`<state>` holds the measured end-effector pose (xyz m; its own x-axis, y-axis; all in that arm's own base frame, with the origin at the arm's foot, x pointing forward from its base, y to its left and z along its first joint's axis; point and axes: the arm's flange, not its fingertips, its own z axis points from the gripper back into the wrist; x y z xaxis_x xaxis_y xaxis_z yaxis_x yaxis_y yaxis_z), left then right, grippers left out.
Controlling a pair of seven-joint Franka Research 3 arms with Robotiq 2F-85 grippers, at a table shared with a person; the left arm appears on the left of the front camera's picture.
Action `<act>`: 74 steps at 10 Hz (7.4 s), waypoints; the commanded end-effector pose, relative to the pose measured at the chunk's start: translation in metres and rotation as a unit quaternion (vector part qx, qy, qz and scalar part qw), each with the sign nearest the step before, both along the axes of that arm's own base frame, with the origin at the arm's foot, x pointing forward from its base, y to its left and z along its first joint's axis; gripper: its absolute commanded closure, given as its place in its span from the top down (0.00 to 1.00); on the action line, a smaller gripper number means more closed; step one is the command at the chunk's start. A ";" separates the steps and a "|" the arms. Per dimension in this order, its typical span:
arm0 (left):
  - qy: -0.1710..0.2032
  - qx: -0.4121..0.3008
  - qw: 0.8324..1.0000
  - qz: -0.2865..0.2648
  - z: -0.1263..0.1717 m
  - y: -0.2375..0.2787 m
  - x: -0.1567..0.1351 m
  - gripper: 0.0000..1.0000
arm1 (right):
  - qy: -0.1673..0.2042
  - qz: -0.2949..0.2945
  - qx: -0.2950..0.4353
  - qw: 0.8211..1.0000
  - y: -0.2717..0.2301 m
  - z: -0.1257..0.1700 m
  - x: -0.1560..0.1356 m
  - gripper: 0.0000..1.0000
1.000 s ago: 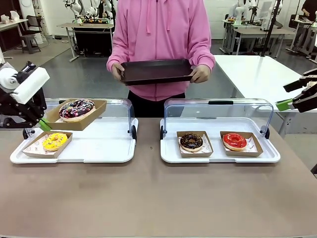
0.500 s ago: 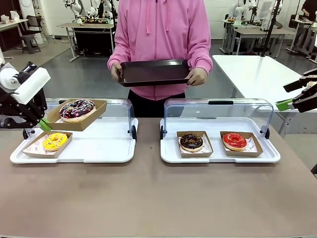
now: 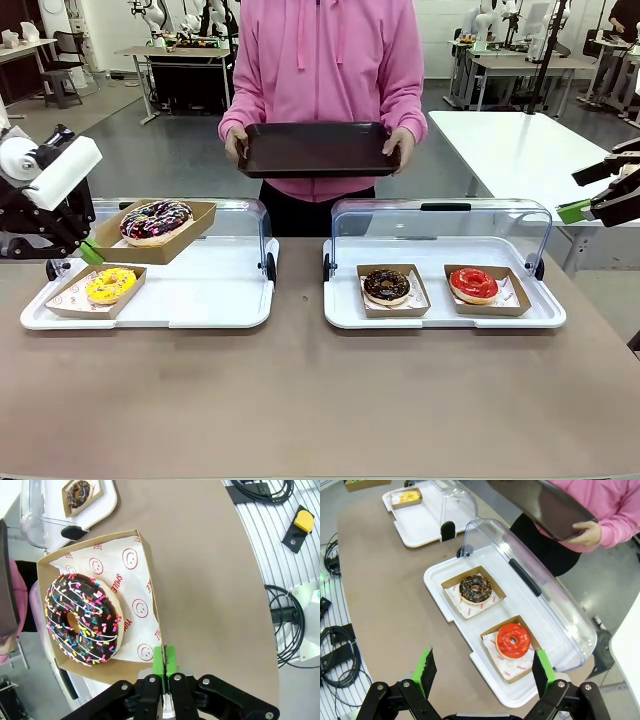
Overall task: Provide the desired donut to the person.
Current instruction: Place the picked Paper togo box onto the Handle tray extended by the person, then pick up and lift the Paper togo box containing the Donut pointed at by the person.
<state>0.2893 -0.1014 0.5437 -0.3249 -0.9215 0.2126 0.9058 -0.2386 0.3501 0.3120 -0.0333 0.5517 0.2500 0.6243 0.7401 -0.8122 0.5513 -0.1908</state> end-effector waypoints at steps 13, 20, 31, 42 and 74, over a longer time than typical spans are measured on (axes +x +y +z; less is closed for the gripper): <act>0.000 0.000 1.000 0.000 0.000 0.000 0.000 0.02 | 0.000 0.007 0.001 1.000 0.001 -0.001 0.002 1.00; 0.034 0.022 0.988 0.146 0.050 -0.116 0.191 0.02 | 0.000 0.007 0.001 1.000 0.001 -0.001 0.002 1.00; 0.011 0.061 0.985 0.162 -0.008 -0.146 0.289 0.02 | 0.000 0.007 0.001 1.000 0.001 -0.001 0.002 1.00; 0.085 0.028 0.982 0.166 0.042 -0.130 0.239 1.00 | 0.000 0.007 0.001 1.000 0.001 -0.001 0.002 1.00; 0.072 -0.257 0.930 0.252 -0.006 0.050 0.060 1.00 | 0.000 0.007 0.001 1.000 0.001 -0.001 0.002 1.00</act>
